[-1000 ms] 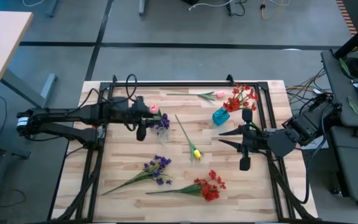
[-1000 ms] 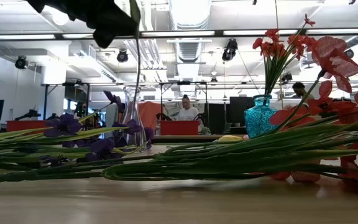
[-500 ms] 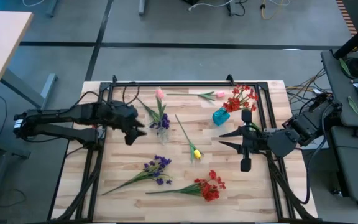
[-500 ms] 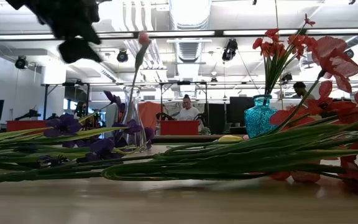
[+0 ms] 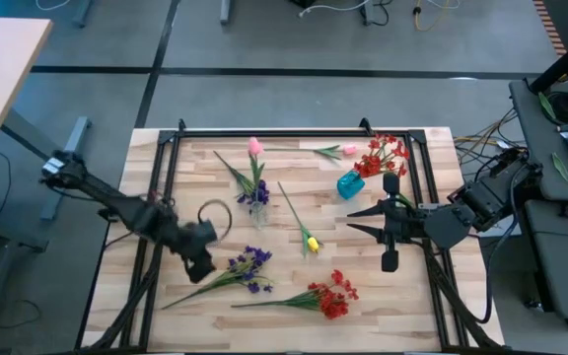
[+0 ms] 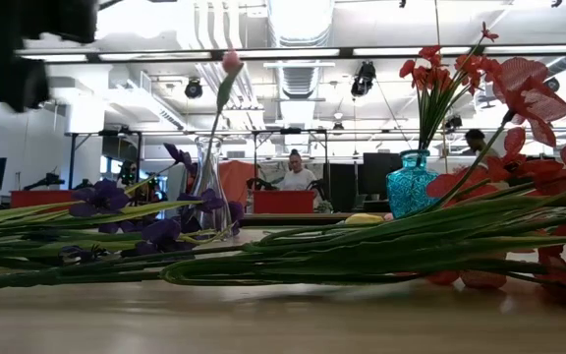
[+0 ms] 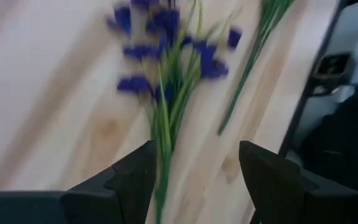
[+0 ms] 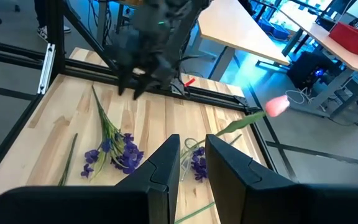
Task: Sort flowers into vase by color
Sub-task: Put the bottom purple flower into the blue vase
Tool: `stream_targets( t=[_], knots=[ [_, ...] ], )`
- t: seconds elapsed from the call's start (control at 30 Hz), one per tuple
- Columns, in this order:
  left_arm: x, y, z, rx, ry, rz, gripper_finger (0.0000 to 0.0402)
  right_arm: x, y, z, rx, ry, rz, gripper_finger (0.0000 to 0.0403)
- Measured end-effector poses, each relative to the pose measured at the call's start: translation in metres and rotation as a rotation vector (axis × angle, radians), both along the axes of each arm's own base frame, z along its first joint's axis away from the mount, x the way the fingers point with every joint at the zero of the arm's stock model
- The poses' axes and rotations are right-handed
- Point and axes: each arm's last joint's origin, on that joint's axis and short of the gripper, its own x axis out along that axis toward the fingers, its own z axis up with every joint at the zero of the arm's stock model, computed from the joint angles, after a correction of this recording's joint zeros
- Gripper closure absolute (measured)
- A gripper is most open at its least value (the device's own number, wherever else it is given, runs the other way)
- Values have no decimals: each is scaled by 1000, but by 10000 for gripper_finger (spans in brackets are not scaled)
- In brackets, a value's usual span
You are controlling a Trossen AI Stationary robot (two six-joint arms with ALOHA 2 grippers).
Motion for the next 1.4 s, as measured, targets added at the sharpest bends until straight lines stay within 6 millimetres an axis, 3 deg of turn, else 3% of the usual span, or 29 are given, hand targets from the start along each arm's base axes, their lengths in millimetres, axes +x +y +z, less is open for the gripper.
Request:
stream_targets(
  t=[0.23, 0.43, 0.67, 0.9, 1.17, 1.4],
  knots=[
    [10, -42, -38, 30, 153, -6, 151, 0, 0, 0, 21, -3, 2, 332],
    [20, -59, -72, 83, 292, -44, 126, 0, 2, 0, 100, 9, 41, 332],
    [35, -72, -93, 185, 368, -86, 142, 0, 2, 0, 112, 8, 37, 332],
    [44, -89, -106, 291, 462, -142, 218, 0, 2, 0, 113, 7, 37, 332],
    [48, -103, -96, 382, 478, -197, 381, 0, 3, -1, 118, 22, 52, 332],
    [46, -114, -57, 313, 355, -225, 398, -1, 4, -11, 158, 83, 78, 332]
  ],
)
